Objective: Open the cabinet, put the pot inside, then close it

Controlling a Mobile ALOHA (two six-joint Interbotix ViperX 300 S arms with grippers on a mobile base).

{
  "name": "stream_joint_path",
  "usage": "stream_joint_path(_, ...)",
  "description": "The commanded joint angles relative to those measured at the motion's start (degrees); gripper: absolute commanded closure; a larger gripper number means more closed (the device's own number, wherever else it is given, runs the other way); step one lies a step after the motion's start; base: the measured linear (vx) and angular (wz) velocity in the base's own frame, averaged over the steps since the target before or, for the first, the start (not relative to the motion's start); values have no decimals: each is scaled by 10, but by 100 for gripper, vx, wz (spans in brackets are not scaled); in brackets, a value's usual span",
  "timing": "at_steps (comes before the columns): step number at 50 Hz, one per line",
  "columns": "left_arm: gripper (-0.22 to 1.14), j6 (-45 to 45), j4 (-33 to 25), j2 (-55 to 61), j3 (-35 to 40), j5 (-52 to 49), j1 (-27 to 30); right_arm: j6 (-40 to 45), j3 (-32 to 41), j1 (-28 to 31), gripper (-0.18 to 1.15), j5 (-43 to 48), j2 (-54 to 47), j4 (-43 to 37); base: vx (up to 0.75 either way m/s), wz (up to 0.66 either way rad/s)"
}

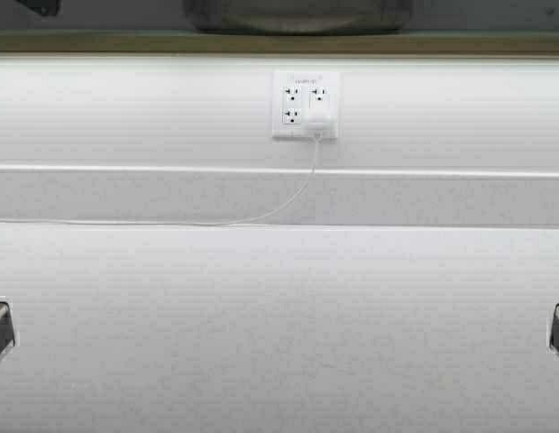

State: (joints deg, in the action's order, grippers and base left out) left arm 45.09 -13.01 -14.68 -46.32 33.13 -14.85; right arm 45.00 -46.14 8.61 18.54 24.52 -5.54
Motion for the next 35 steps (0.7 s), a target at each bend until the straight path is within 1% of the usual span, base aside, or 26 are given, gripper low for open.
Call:
stream_joint_path(1, 104, -83, 4, -33, -34, -51, -11, -79, -10, 4, 101, -67, 35, 19, -2, -1)
stream_joint_path(3, 100, -113, 4, -38, -41, -59, -16, -113, -16, 7, 102, -76, 40, 25, -2, -1)
stream_joint_path(7, 88, -178, 4, -47, -52, -63, -37, -184, -33, 29, 91, -88, 47, 27, -2, -1)
stream_joint_path(9, 84, -208, 4, -54, -56, -63, -51, -207, -42, 43, 87, -88, 49, 27, -3, -1)
stream_joint_path(16, 88, -293, 0, -77, -74, -79, -92, -272, -76, 97, 89, -76, 52, 27, -5, -2)
stream_joint_path(19, 88, -317, 0, -84, -82, -89, -101, -286, -91, 110, 89, -62, 52, 27, -7, -3)
stream_joint_path(26, 88, -369, 3, -94, -104, -106, -109, -294, -120, 114, 89, -40, 52, 36, -10, -2)
stream_joint_path(31, 88, -400, 3, -100, -120, -110, -109, -294, -128, 114, 89, -40, 53, 61, -15, -2)
stream_joint_path(35, 88, -407, 3, -102, -128, -111, -109, -292, -127, 113, 89, -47, 54, 70, -17, -3)
